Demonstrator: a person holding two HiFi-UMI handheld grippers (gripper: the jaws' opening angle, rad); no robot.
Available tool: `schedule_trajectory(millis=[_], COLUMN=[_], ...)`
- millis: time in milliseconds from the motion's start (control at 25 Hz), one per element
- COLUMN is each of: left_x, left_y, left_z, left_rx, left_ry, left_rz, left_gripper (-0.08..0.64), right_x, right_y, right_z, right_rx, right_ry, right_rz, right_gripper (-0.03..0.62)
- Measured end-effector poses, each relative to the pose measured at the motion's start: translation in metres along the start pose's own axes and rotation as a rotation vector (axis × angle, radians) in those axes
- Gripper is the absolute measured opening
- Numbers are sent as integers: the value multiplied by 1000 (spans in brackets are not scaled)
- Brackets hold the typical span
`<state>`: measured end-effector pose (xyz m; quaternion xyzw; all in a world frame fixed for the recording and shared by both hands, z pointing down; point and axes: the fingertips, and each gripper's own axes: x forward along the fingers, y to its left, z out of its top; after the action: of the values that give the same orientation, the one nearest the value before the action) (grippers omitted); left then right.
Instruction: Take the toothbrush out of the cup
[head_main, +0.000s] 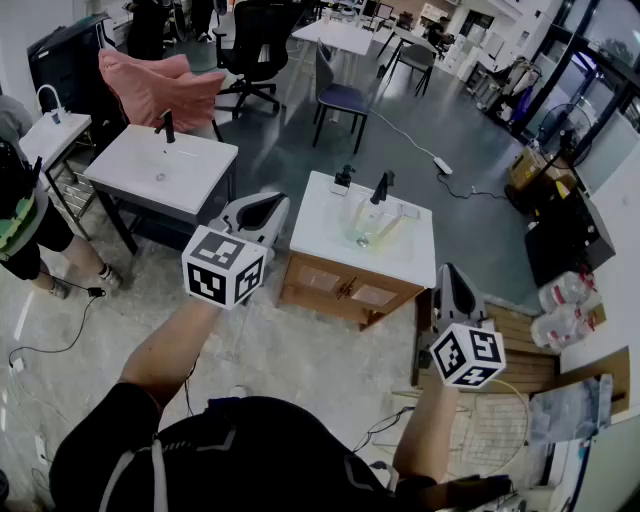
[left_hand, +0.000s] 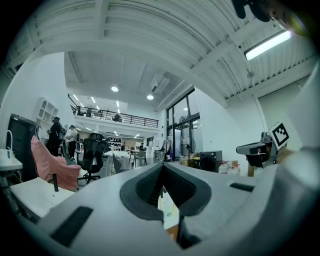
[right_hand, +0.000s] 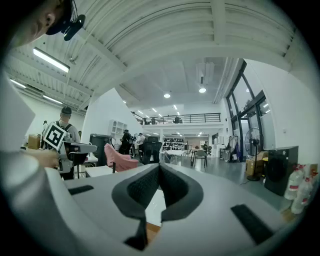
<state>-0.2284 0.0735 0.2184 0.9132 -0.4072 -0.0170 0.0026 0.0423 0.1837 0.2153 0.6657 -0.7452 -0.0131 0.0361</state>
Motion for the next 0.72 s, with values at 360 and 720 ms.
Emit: schedule_trajectory(millis=[360, 720], left_x=[-10, -18], left_y=[-10, -13], left_z=[1, 1], left_rx=[1, 2], left_ry=[-3, -17], left_rz=[-2, -30], left_gripper=[3, 3], right_x=[-15, -21], right_y=[-4, -3], right_z=[8, 7], right_rx=[0, 34], right_ry=[-6, -21], right_rz=[-27, -48], right_gripper=[3, 5])
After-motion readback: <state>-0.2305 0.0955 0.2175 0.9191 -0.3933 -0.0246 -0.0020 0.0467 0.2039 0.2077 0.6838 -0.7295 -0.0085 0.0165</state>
